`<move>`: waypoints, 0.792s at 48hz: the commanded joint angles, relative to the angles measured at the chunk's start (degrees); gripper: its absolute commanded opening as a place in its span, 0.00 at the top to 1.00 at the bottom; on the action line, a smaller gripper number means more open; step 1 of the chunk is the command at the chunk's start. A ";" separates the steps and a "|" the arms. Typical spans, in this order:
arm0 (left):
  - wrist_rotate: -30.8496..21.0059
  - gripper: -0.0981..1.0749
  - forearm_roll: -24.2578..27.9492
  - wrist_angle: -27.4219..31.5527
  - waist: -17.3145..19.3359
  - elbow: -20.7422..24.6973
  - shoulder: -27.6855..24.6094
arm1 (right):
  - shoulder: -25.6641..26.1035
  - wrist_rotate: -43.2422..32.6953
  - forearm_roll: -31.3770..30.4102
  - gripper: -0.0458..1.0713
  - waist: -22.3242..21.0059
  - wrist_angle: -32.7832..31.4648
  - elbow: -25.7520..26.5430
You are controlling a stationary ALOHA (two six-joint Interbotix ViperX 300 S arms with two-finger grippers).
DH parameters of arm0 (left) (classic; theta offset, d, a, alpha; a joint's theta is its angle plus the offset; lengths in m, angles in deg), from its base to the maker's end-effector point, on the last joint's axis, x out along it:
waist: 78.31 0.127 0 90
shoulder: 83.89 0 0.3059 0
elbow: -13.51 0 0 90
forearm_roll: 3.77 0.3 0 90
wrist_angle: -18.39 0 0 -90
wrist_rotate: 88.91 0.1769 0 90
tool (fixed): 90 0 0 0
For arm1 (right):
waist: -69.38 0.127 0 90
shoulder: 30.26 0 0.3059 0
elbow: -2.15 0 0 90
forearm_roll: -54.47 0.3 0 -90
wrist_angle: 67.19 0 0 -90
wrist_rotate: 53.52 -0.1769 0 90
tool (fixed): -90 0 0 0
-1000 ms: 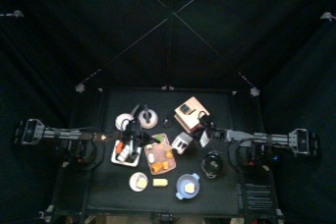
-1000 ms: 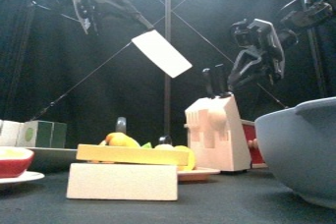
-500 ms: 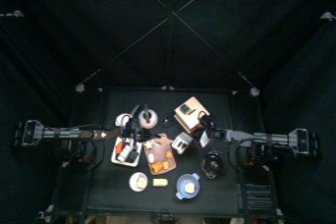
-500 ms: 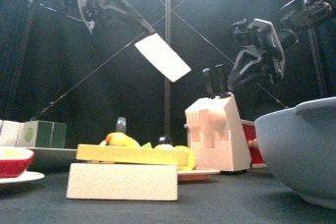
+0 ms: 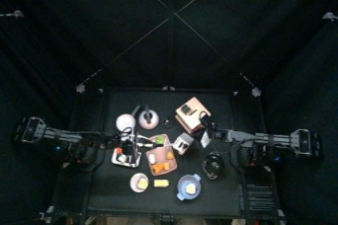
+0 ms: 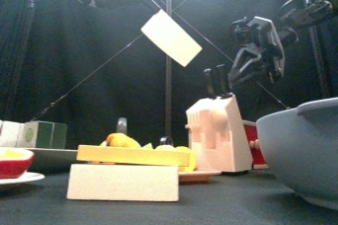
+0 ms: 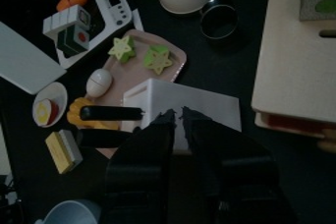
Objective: Grab cleaver with other hand
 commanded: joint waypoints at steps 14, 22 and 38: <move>-5.01 0.48 0.35 -9.67 -0.88 -2.55 -3.08 | 1.05 0.26 4.31 0.43 0.53 -28.12 14.68; -10.20 0.48 1.14 -12.83 -1.14 -2.99 -3.34 | 1.14 -0.09 5.63 0.43 0.44 -39.90 22.15; -13.54 0.48 5.27 -17.05 -1.85 -5.10 -3.52 | -3.69 0.88 13.10 0.42 0.26 -55.46 35.16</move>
